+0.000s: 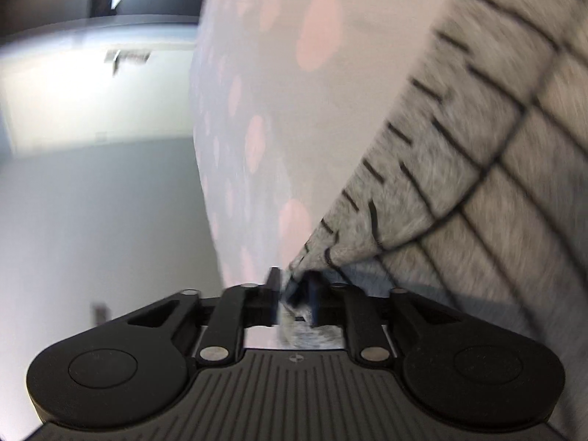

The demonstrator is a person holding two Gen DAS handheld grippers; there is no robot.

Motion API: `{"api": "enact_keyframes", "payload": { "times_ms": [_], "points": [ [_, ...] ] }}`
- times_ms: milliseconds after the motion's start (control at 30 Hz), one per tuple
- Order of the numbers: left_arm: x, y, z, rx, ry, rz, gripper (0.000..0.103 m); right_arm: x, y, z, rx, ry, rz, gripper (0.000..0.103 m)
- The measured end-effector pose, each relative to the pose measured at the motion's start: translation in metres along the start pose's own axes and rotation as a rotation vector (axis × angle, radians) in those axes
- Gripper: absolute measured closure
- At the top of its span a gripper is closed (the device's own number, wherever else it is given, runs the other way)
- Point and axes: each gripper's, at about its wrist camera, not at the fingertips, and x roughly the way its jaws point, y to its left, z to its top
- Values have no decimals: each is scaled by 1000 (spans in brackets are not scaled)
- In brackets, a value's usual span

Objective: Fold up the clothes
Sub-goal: 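Lower the folded garment onto the bed and open both tools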

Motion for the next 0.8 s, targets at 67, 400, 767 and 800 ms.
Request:
{"api": "enact_keyframes", "payload": {
  "times_ms": [67,400,767,800],
  "points": [
    [-8,14,-6,-101,-4,-48,60,-15,0,-6,32,-52,-22,66],
    [-87,50,-17,-430,-200,-417,73,-65,70,15,93,-266,249,81],
    [-108,-26,34,-528,-359,-613,73,-6,115,80,193,-238,306,87],
    [-104,-24,42,-555,-367,-611,73,0,112,87,213,-233,297,87]
  ]
}}
